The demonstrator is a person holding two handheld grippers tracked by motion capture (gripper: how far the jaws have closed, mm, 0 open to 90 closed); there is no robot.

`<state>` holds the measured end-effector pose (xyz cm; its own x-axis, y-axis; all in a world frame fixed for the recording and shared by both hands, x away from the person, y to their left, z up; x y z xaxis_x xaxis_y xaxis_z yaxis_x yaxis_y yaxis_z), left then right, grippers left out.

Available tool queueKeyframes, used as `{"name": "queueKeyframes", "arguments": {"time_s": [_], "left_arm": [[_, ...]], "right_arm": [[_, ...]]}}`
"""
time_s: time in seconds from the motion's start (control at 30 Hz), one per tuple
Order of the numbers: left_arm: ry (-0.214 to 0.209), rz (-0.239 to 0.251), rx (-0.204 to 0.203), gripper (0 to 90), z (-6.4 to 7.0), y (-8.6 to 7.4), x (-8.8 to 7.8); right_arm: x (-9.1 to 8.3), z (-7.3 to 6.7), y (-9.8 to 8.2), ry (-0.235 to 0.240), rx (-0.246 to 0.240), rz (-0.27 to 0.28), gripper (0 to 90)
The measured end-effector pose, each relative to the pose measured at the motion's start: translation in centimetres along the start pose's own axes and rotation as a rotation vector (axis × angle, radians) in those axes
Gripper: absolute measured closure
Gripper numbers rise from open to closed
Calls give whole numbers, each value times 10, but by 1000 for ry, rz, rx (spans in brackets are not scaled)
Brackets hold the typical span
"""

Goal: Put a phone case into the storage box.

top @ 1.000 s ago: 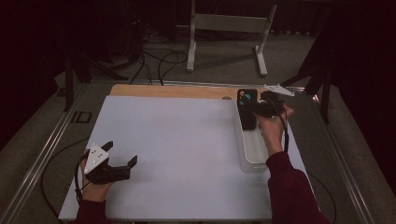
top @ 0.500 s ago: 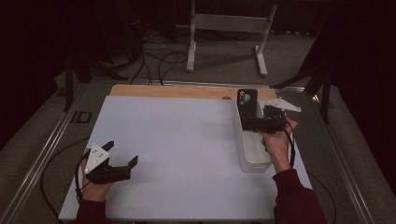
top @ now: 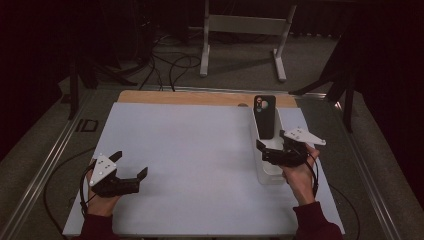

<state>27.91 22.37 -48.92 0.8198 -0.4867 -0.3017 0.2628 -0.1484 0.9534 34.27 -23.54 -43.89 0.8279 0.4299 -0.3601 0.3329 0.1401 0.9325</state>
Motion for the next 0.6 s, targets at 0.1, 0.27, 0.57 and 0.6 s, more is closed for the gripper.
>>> {"name": "queueKeyframes", "arguments": {"time_s": [0.1, 0.27, 0.57, 0.6], "left_arm": [[-3, 0, 4, 0, 1, 1, 0], [1, 3, 19, 0, 2, 1, -2], [-6, 7, 38, 0, 4, 0, -4], [-10, 11, 37, 0, 5, 0, -5]], "right_arm": [[-8, -3, -8, 11, -13, 14, 76], [-20, -5, -22, 22, -34, 48, 79], [-32, -12, -43, 75, -29, 82, 79], [-33, -12, -44, 75, -34, 88, 79]]}}
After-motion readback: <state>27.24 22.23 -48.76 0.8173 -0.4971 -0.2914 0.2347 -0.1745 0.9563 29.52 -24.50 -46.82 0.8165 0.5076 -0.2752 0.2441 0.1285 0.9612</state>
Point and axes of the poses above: each handheld gripper's, and its own axes: x roughly forward along the jaws, y roughly out of its top, z roughly to its right, the point moved 4 cm from there along x, roughly forward along the jaws, and after that the axes turned 4 degrees about z, right-handed, at the moved point
